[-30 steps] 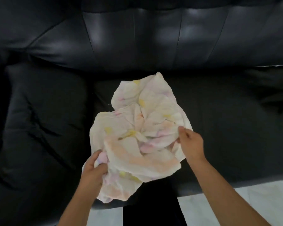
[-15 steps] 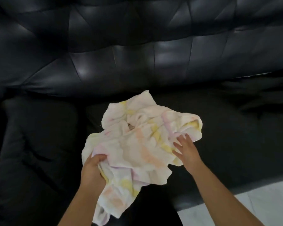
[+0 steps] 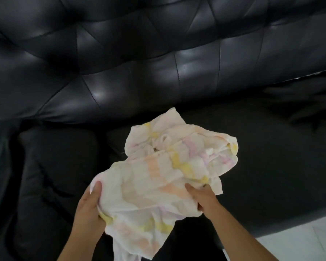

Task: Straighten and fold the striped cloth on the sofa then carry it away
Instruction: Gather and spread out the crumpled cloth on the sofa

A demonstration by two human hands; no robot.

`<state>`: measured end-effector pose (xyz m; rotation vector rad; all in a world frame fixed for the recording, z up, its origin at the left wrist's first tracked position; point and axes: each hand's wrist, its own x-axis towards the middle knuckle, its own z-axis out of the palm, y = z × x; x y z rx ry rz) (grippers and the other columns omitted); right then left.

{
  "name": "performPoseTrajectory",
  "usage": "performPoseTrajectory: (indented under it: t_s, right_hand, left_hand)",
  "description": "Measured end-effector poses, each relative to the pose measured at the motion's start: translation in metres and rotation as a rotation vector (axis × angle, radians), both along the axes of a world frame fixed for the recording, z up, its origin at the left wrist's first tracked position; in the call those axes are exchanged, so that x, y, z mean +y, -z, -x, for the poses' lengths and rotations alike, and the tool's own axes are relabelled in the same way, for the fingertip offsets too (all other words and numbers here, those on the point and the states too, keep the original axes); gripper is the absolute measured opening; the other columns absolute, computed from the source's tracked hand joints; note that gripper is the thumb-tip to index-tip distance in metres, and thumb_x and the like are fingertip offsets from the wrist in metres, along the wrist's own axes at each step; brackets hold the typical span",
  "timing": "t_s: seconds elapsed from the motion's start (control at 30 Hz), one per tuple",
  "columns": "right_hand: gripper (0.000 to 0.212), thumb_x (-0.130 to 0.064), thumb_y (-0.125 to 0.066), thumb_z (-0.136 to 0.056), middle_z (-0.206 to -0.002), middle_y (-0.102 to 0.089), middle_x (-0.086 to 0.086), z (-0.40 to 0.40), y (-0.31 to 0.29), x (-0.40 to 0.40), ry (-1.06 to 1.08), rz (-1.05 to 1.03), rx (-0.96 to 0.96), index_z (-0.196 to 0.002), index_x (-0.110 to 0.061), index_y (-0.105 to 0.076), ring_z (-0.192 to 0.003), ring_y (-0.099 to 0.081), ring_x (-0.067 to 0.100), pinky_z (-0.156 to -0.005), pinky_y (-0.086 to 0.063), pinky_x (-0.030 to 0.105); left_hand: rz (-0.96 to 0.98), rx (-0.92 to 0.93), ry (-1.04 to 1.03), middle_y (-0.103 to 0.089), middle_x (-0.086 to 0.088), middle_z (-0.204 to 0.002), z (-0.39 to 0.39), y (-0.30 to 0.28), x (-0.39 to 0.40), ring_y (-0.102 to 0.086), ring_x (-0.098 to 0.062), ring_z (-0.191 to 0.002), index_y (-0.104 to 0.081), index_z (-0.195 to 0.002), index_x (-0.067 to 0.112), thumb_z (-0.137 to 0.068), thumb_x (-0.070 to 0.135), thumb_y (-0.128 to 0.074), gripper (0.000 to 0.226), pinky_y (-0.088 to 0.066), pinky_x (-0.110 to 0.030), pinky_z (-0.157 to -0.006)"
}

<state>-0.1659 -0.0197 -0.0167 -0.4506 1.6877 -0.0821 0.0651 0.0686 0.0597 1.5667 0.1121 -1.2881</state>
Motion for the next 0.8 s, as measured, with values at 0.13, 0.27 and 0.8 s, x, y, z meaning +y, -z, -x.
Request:
performPoseTrajectory:
  t_s: [0.13,0.27,0.8]
  right_hand:
    - [0.024,-0.017,-0.052,-0.089,-0.091,-0.058,0.010,-0.022,-0.051,-0.031,0.015,0.306,0.049,-0.108,-0.002,-0.054,-0.088,-0.056,0.028,-0.082,-0.048,0.037]
    - [0.041,-0.031,-0.045,-0.092,-0.105,-0.057,-0.002,-0.070,-0.149,-0.066,-0.070,0.722,-0.053,-0.130,-0.016,-0.042,-0.109,-0.053,0.019,-0.095,-0.045,0.038]
    - [0.080,-0.040,-0.054,-0.084,-0.149,-0.028,0.011,-0.223,0.007,0.080,-1.660,0.533,0.284,-0.145,-0.025,-0.003,-0.136,-0.028,0.028,-0.108,-0.029,0.041]
  left_hand:
    - [0.136,-0.112,-0.096,-0.075,0.012,-0.071,-0.018,-0.025,-0.002,-0.070,-0.005,-0.070,-0.061,-0.086,0.027,-0.084,0.033,-0.052,0.011,-0.059,-0.022,-0.060]
    - [0.190,-0.197,-0.115,-0.063,0.010,-0.049,-0.060,-0.051,0.023,-0.060,-0.006,-0.053,-0.050,-0.059,0.018,-0.083,-0.006,-0.034,0.037,-0.051,-0.012,-0.049]
    - [-0.448,-0.540,-0.038,-0.049,-0.006,-0.090,-0.148,0.008,0.154,-0.048,-0.030,-0.092,-0.047,-0.100,0.009,-0.086,-0.004,-0.038,0.021,-0.036,-0.036,-0.075]
